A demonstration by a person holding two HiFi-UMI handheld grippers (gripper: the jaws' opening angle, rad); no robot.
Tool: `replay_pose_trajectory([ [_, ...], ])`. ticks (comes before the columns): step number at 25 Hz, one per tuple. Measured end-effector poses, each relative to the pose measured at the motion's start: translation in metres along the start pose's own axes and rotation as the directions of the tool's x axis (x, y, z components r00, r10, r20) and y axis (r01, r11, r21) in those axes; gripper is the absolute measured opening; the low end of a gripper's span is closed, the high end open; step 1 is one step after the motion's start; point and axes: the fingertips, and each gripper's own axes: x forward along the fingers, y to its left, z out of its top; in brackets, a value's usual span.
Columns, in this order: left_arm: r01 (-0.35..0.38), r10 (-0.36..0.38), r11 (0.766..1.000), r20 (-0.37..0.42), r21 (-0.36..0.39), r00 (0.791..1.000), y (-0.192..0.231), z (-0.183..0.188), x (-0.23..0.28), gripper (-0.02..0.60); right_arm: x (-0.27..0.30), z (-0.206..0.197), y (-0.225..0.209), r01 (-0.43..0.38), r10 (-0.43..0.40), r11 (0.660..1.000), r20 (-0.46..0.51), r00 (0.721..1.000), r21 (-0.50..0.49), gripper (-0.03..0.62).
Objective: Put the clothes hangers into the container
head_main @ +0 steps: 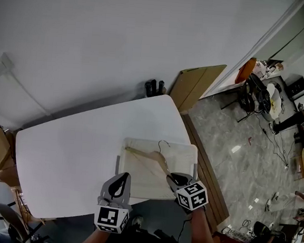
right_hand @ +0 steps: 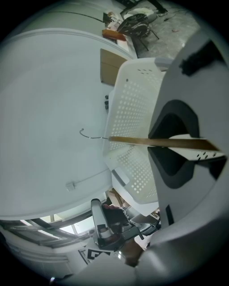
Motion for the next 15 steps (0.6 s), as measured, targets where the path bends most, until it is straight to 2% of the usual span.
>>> replay_pose_trajectory([
  [15,0.002,-0.002,1.000,-0.002,-0.004,1.000,0.002,-0.001,0.000,0.008,-0.004,0.003,-0.012,0.046,-0.046,0.999,0.016,0.999,0.021,0.100],
])
